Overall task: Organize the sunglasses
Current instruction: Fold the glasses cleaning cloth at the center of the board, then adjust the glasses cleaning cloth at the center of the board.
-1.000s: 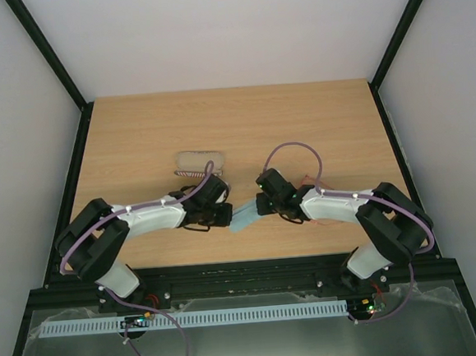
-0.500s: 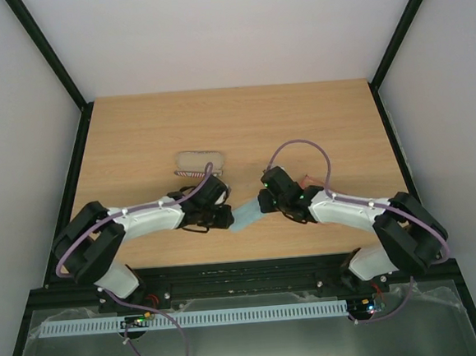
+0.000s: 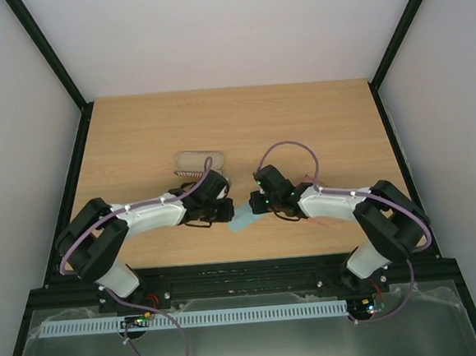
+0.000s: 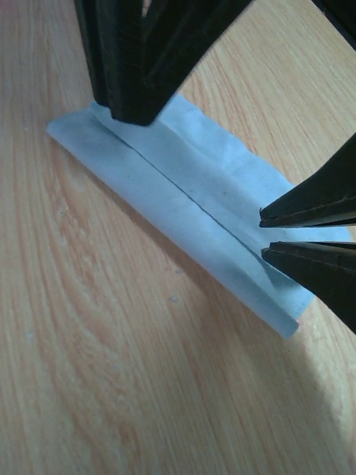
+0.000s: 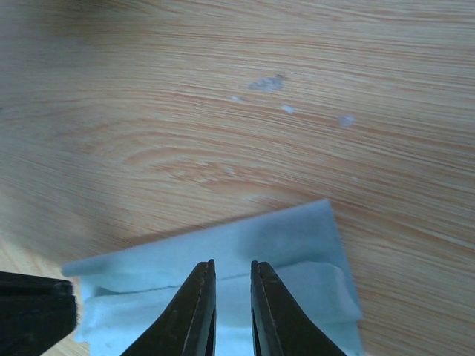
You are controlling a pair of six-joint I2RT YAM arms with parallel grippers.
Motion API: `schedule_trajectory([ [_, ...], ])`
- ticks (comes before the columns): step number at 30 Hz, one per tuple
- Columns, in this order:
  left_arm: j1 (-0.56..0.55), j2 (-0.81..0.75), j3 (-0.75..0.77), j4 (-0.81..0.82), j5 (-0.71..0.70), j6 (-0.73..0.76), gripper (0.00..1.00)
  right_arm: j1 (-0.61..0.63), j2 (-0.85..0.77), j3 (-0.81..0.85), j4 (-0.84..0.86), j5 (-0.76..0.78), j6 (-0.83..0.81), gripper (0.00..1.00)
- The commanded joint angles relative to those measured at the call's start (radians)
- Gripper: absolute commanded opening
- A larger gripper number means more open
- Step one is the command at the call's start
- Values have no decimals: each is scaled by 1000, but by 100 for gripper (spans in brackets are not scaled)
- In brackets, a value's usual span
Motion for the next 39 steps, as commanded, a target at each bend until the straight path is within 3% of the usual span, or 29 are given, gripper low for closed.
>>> schedule_trajectory([
  [1,14,13,31,14,-17,-13,9,-2,42,40,60,-67,11,14],
  [17,27,105,22,14,-9,-17,7,8,59,15,79,-117,18,11],
  [39,34,85,18,-19,-33,-29,6,38,81,-37,27,-125,14,12],
])
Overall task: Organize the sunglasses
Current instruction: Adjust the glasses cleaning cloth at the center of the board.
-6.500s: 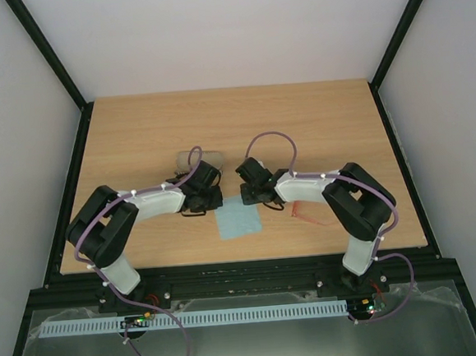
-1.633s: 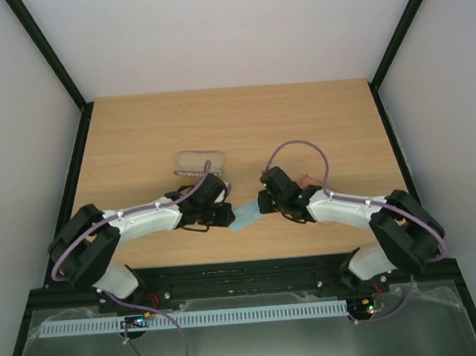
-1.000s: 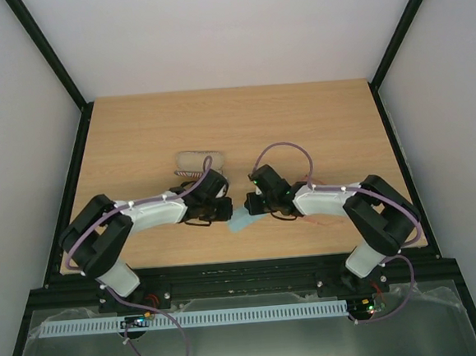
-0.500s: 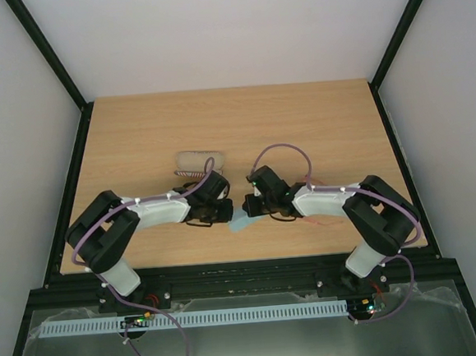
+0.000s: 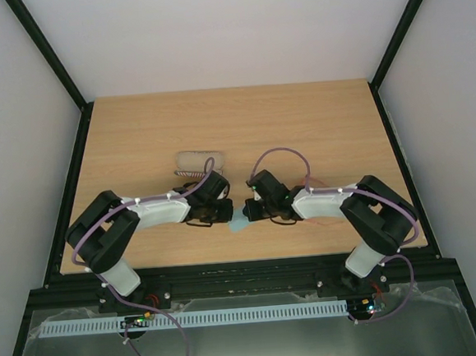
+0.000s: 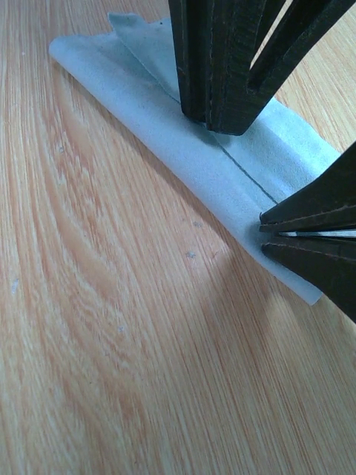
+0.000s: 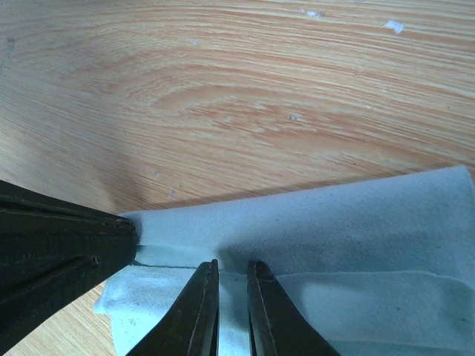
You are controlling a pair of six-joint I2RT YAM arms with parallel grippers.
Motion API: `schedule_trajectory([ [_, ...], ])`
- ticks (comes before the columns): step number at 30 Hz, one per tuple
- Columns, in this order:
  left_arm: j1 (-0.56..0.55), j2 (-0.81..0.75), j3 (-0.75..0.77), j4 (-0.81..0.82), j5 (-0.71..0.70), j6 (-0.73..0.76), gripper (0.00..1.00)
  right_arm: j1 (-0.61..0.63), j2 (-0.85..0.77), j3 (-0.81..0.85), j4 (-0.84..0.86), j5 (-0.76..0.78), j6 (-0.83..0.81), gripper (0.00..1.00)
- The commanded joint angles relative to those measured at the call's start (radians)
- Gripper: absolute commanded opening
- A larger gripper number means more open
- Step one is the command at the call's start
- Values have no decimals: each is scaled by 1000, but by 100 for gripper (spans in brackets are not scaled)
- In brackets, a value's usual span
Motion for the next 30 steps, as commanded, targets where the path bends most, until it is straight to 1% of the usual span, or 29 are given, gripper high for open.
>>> schedule_trajectory([
  [1,8,1,7,-40,-22,-8,6,5,-20,-47,-44,11,8,13],
  [12,10,4,16,-42,-23,-8,6,6,-154,-127,-118,-18,-21,15],
  [16,10,3,14,-42,-24,-6,6,5,-177,-125,-126,-22,-31,17],
  [23,10,0,15,-43,-17,-1,6,7,-128,-5,-72,-18,-5,18],
  [27,9,6,16,-44,-14,3,6,6,-71,42,-64,33,9,21],
  [30,9,7,18,-44,-11,3,6,6,-20,61,-75,56,11,21],
])
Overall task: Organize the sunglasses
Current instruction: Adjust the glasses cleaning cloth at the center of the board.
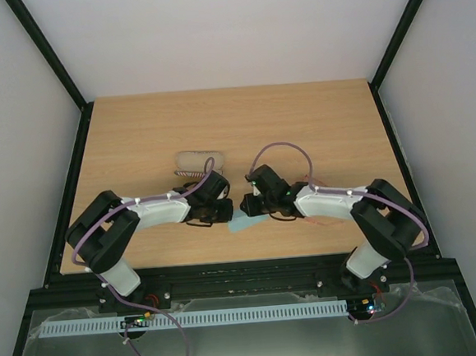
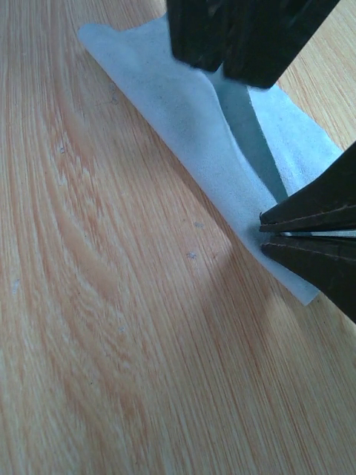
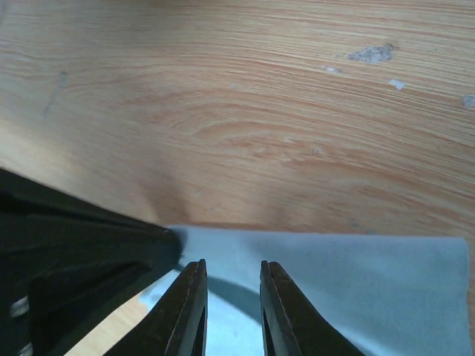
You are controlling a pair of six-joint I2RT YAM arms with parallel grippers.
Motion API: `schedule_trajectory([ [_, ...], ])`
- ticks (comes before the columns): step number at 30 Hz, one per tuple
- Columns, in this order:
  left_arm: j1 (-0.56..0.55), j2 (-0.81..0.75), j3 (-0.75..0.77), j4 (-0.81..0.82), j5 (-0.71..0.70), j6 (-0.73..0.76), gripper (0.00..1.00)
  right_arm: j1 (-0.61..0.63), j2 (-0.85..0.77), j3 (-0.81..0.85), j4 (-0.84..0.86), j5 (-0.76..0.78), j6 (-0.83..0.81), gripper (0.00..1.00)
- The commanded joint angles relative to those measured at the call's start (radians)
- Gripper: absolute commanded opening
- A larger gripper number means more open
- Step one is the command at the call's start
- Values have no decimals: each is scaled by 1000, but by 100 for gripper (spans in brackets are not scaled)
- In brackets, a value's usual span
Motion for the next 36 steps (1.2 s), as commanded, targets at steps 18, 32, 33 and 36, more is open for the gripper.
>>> schedule_trajectory([
  [18,9,2,26,-55,-21,-6,6,15,-13,-111,-24,-76,-50,20],
  [32,10,-84,42,-61,17,17,9,22,-84,-101,-38,-18,-47,20],
  [33,10,-101,50,-64,21,23,10,23,-96,-101,-32,17,-22,20],
  [36,9,-146,76,-82,26,37,14,21,-124,-100,-16,116,50,20],
])
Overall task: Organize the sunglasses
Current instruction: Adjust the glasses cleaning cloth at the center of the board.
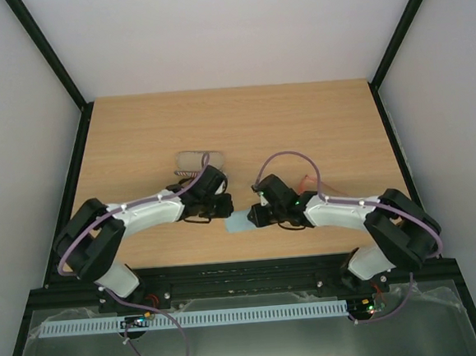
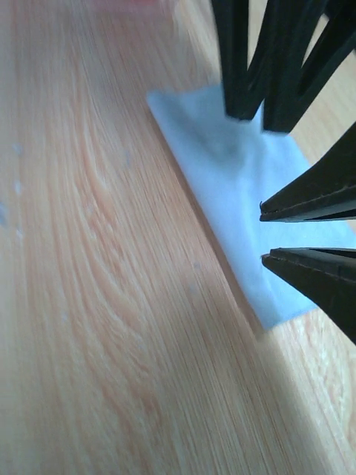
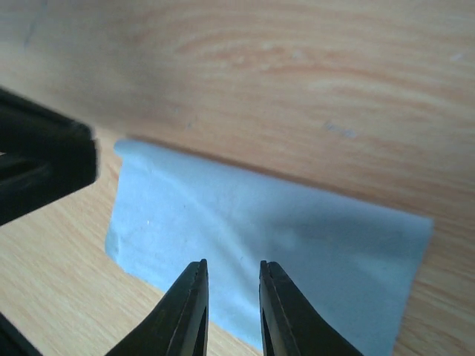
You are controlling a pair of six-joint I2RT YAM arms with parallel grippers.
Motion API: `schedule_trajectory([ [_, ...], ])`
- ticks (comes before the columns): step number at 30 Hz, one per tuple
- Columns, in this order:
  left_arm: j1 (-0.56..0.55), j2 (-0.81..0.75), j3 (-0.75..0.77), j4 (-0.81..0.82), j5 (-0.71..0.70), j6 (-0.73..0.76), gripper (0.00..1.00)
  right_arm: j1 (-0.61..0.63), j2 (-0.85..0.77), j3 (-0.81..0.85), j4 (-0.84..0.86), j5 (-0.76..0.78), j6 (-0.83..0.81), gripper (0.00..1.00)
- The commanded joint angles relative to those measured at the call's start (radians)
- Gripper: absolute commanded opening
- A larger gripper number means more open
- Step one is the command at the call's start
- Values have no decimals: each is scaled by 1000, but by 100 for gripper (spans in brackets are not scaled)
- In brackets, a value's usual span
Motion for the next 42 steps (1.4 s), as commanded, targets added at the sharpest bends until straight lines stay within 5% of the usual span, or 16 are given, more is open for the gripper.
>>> schedule_trajectory([
  [1,5,-90,63,-34,25,26,15,2,-53,11,8,174,119,20],
  [7,0,-84,41,-2,73,-4,13,1,44,63,53,107,156,19],
  [14,0,-25,-1,26,66,-26,6,1,120,114,123,31,160,1],
  [28,3,100,-5,24,4,-27,3,-1,190,106,141,-6,160,6],
  [42,13,126,-17,-17,-49,-42,2,-28,165,49,25,169,127,10],
])
